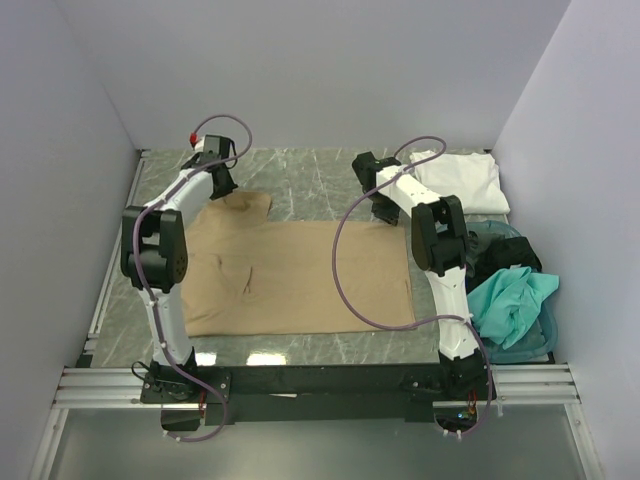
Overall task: Fold and stack the t-shirts
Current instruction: Fold the tshirt
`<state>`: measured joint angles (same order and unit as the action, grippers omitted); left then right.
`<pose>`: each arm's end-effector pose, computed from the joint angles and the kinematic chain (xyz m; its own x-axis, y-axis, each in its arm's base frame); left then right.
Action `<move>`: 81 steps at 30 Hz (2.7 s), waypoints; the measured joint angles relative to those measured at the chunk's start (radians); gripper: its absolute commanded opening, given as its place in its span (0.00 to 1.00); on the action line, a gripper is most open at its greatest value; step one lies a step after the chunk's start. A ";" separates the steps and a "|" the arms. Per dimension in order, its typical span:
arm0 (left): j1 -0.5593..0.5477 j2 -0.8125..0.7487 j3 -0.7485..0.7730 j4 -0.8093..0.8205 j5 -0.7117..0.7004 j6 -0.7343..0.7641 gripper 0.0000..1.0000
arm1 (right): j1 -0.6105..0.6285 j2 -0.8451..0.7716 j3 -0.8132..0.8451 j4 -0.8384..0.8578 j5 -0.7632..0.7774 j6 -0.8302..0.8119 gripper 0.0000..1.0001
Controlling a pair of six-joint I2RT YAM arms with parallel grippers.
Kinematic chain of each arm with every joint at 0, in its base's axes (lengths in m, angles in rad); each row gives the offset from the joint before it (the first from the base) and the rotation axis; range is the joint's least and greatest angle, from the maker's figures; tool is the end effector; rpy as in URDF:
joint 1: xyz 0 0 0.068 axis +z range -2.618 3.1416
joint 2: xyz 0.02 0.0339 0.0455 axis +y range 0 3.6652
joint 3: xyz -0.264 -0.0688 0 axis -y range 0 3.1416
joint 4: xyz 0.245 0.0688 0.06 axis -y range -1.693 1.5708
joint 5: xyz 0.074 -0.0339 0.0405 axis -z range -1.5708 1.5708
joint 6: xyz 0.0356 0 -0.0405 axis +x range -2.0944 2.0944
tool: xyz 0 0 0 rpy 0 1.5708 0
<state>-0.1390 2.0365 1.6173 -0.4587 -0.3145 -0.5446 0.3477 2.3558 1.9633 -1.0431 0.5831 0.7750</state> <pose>0.4528 -0.0522 0.2215 -0.6186 -0.4109 -0.6697 -0.4494 0.8842 -0.1274 0.4485 0.1417 0.1592 -0.8157 0.3256 -0.4780 0.4985 0.8150 -0.2955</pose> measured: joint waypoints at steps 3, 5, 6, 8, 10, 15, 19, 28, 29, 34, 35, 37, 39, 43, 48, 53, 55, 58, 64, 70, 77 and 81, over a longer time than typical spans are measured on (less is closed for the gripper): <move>0.000 -0.019 -0.025 0.006 0.002 -0.002 0.00 | 0.000 0.000 0.000 0.002 0.000 0.002 0.11; 0.000 -0.033 -0.044 0.010 0.002 -0.003 0.00 | 0.000 0.000 -0.002 0.007 0.000 0.002 0.00; 0.000 -0.041 -0.054 0.011 0.002 -0.004 0.00 | 0.000 0.000 -0.005 0.010 0.000 0.005 0.00; 0.000 -0.059 -0.076 0.014 0.002 -0.011 0.00 | 0.000 0.000 -0.009 0.012 0.000 0.002 0.00; 0.000 -0.075 -0.093 0.018 0.002 -0.018 0.00 | 0.000 -0.003 -0.019 0.023 0.001 0.002 0.00; 0.000 -0.125 -0.151 0.037 0.003 -0.026 0.00 | 0.005 -0.057 -0.105 0.077 0.001 -0.006 0.00; 0.000 -0.196 -0.226 0.053 0.003 -0.036 0.00 | 0.011 -0.111 -0.174 0.109 0.002 -0.008 0.00; 0.000 -0.399 -0.405 0.078 -0.005 -0.081 0.00 | 0.045 -0.264 -0.320 0.164 0.013 -0.009 0.00; 0.000 -0.423 -0.426 0.079 -0.005 -0.088 0.00 | 0.049 -0.283 -0.342 0.174 0.015 -0.008 0.00; 0.000 -0.537 -0.528 0.090 -0.005 -0.118 0.00 | 0.061 -0.368 -0.435 0.193 0.021 -0.002 0.00; 0.000 -0.559 -0.549 0.092 -0.006 -0.126 0.00 | 0.063 -0.383 -0.452 0.195 0.022 -0.001 0.00; 0.000 -0.600 -0.578 0.093 -0.006 -0.135 0.00 | 0.066 -0.408 -0.481 0.203 0.023 0.003 0.00; 0.000 -0.640 -0.604 0.095 -0.006 -0.149 0.00 | 0.069 -0.436 -0.515 0.214 0.022 0.006 0.00; 0.000 -0.715 -0.642 0.082 -0.019 -0.178 0.00 | 0.076 -0.489 -0.567 0.223 0.023 0.013 0.00; 0.000 -0.803 -0.665 0.021 -0.051 -0.236 0.00 | 0.101 -0.554 -0.614 0.231 0.023 0.014 0.00; 0.000 -0.858 -0.668 -0.065 -0.089 -0.310 0.00 | 0.129 -0.591 -0.635 0.235 0.026 0.014 0.00; 0.000 -0.879 -0.681 -0.088 -0.101 -0.335 0.00 | 0.138 -0.603 -0.645 0.234 0.027 0.015 0.00; 0.000 -0.914 -0.708 -0.128 -0.111 -0.367 0.00 | 0.148 -0.613 -0.649 0.233 0.029 0.017 0.00; 0.000 -0.980 -0.748 -0.176 -0.130 -0.422 0.00 | 0.150 -0.632 -0.659 0.229 0.038 0.017 0.00; 0.000 -1.039 -0.770 -0.232 -0.162 -0.481 0.00 | 0.151 -0.658 -0.671 0.220 0.045 0.017 0.00; -0.002 -1.073 -0.779 -0.305 -0.206 -0.550 0.00 | 0.155 -0.695 -0.734 0.219 0.045 0.015 0.00; -0.002 -1.108 -0.780 -0.340 -0.216 -0.578 0.00 | 0.158 -0.705 -0.761 0.225 0.039 0.012 0.00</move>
<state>-0.1410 0.9283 0.8375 -0.7982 -0.5301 -1.1229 0.5056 1.6508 1.2022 -0.8181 0.6220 0.7872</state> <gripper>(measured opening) 0.013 0.007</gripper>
